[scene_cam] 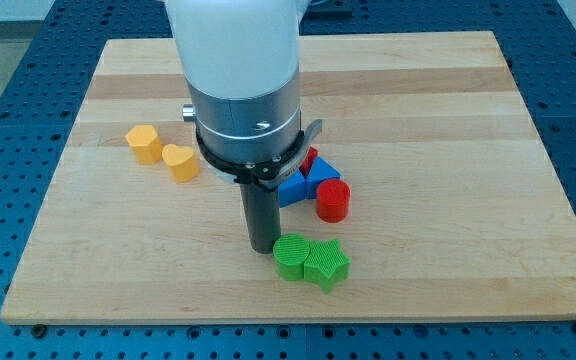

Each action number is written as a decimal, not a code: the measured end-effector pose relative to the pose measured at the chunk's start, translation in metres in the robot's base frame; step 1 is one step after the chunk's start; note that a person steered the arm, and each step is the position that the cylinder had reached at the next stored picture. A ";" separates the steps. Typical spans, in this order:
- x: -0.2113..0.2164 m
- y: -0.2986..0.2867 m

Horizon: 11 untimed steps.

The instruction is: Slide the heart to the top left of the board

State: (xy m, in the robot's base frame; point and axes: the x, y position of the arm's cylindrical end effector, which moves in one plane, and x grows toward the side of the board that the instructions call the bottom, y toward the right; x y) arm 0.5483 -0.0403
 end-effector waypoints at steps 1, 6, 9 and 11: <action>0.000 0.000; -0.105 -0.113; -0.187 -0.123; -0.243 -0.122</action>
State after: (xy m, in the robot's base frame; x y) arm 0.3049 -0.1626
